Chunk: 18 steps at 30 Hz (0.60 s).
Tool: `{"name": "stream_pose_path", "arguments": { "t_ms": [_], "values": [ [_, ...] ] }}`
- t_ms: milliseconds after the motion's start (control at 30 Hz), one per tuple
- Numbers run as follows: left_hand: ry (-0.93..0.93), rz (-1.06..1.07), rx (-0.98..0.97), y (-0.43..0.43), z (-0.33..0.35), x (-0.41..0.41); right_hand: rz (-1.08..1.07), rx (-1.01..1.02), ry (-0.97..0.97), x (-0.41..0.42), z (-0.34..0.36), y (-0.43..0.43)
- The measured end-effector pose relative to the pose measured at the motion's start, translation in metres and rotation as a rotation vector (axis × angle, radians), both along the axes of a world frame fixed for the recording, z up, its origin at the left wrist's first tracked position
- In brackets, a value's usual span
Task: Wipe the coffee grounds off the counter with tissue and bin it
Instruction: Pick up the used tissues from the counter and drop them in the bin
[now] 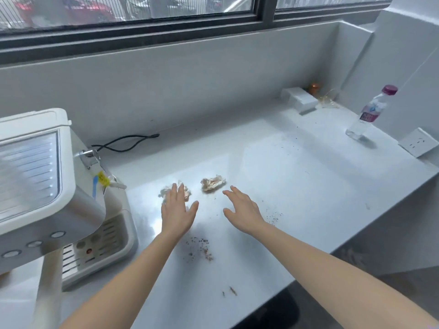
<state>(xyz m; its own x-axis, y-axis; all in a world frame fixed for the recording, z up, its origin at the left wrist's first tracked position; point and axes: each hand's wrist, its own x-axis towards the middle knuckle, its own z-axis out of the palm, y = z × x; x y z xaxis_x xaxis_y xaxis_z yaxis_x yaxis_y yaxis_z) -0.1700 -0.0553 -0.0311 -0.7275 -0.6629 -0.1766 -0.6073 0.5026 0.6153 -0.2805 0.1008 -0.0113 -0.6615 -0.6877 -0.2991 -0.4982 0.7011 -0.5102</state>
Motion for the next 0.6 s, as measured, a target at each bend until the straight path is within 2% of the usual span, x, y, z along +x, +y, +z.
{"name": "stream_pose_path", "arguments": {
  "t_ms": [100,267,400,533,600],
  "values": [
    [0.027,0.012,-0.047,-0.021,-0.014,-0.002,-0.025,0.040,0.036,-0.017,-0.004,-0.021],
    [-0.080,0.028,-0.080,-0.050,-0.030,-0.002,0.015,0.098,0.050,-0.036,-0.015,-0.058],
    [-0.006,0.059,-0.151,-0.057,-0.038,0.008,0.069,0.138,0.082,-0.040,-0.027,-0.071],
    [-0.005,0.110,-0.186,-0.056,-0.038,0.017,0.052,0.064,0.210,-0.033,-0.038,-0.063],
    [0.027,0.146,-0.161,-0.051,-0.033,0.022,0.007,0.033,0.210,-0.029,-0.040,-0.057]
  ]
}}
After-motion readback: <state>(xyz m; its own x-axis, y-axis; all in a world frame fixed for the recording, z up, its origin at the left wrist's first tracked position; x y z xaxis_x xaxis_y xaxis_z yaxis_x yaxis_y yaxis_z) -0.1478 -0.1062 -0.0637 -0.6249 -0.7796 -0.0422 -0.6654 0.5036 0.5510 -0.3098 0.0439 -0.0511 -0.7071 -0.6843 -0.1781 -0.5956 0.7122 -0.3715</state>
